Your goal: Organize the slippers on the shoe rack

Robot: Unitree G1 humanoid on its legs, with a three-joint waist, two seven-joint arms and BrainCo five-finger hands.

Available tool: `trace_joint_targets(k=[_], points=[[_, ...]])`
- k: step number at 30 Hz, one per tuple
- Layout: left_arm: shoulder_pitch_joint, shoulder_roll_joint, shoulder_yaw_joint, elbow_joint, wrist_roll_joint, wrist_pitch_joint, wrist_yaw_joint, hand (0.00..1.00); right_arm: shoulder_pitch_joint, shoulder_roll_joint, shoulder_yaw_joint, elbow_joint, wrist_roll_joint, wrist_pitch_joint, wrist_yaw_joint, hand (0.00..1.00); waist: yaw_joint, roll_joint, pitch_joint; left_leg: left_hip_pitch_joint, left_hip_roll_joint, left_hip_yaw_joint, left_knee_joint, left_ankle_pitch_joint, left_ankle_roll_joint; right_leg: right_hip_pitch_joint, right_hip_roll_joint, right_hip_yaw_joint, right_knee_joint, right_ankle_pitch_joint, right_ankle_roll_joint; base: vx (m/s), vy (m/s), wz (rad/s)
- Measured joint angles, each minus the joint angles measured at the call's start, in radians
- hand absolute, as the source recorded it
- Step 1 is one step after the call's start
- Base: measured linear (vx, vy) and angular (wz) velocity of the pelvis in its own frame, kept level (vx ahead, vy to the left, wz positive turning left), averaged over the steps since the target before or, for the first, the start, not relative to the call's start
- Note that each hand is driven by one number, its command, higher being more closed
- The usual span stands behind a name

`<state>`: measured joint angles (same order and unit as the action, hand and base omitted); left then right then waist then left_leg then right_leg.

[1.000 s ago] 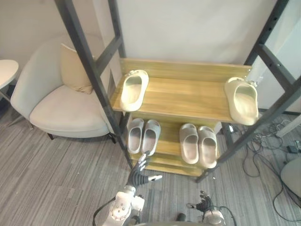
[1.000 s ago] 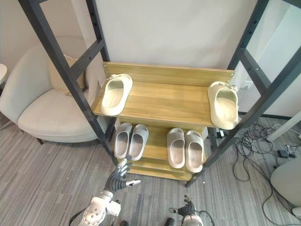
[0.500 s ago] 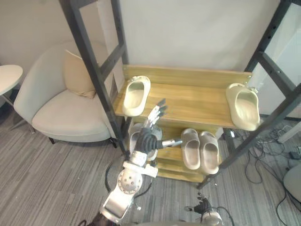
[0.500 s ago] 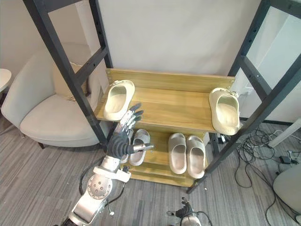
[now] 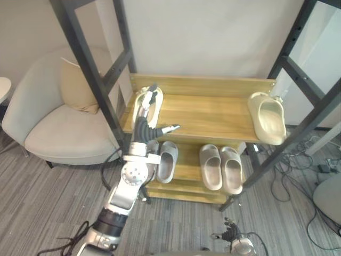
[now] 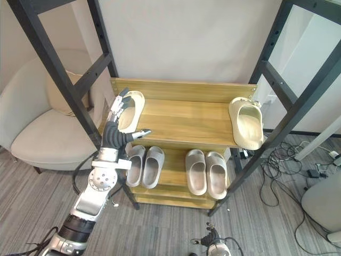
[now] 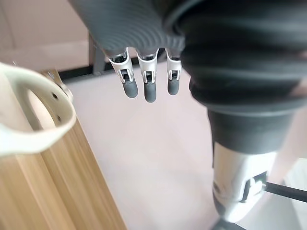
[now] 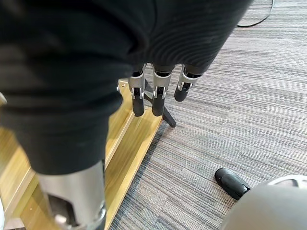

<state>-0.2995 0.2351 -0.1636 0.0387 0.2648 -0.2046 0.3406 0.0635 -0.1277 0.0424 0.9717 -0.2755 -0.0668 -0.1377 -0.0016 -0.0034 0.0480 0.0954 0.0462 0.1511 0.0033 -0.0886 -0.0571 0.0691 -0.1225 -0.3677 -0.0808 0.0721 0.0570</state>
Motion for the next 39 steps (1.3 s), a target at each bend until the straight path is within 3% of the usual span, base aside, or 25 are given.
trace_joint_targets(k=[7, 15, 24, 33, 39], points=[[-0.075, 0.093, 0.079, 0.11, 0.009, 0.026, 0.012, 0.0, -0.003, -0.001, 0.0, -0.014, -0.001, 0.001, 0.015, 0.0, -0.011, -0.02, 0.012, -0.008, -0.002, 0.019, -0.003, 0.0, 0.0, -0.017, 0.001, 0.018, -0.008, 0.01, 0.001, -0.01, 0.002, -0.08], [-0.214, 0.168, 0.129, 0.224, 0.009, 0.063, 0.031, 0.0, -0.005, -0.002, -0.002, -0.019, 0.0, 0.002, 0.021, 0.0, -0.025, -0.019, 0.03, -0.027, -0.004, 0.036, -0.003, 0.0, 0.001, -0.052, 0.001, 0.045, -0.008, 0.02, -0.002, 0.0, -0.008, -0.1], [-0.335, 0.246, 0.136, 0.364, 0.007, 0.092, 0.033, 0.0, -0.016, -0.004, -0.002, -0.026, 0.0, 0.001, 0.03, 0.0, -0.038, -0.017, 0.059, -0.079, -0.004, 0.054, 0.002, 0.002, 0.002, -0.114, 0.003, 0.067, -0.008, 0.033, -0.007, -0.01, -0.013, -0.06], [-0.458, 0.277, 0.124, 0.478, 0.008, 0.113, 0.047, 0.0, -0.017, -0.001, 0.001, -0.063, 0.013, -0.005, 0.042, 0.0, -0.029, -0.013, 0.091, -0.139, -0.002, 0.059, 0.015, 0.018, -0.001, -0.173, 0.003, 0.08, -0.007, 0.049, -0.026, -0.07, -0.027, -0.03], [-0.567, 0.337, 0.094, 0.537, 0.01, 0.136, 0.044, 0.0, -0.014, 0.004, 0.043, -0.113, 0.042, -0.006, 0.052, 0.0, -0.03, -0.034, 0.112, -0.205, 0.008, 0.064, 0.014, 0.048, -0.012, -0.254, 0.002, 0.098, 0.016, 0.065, -0.036, -0.12, -0.041, -0.04]])
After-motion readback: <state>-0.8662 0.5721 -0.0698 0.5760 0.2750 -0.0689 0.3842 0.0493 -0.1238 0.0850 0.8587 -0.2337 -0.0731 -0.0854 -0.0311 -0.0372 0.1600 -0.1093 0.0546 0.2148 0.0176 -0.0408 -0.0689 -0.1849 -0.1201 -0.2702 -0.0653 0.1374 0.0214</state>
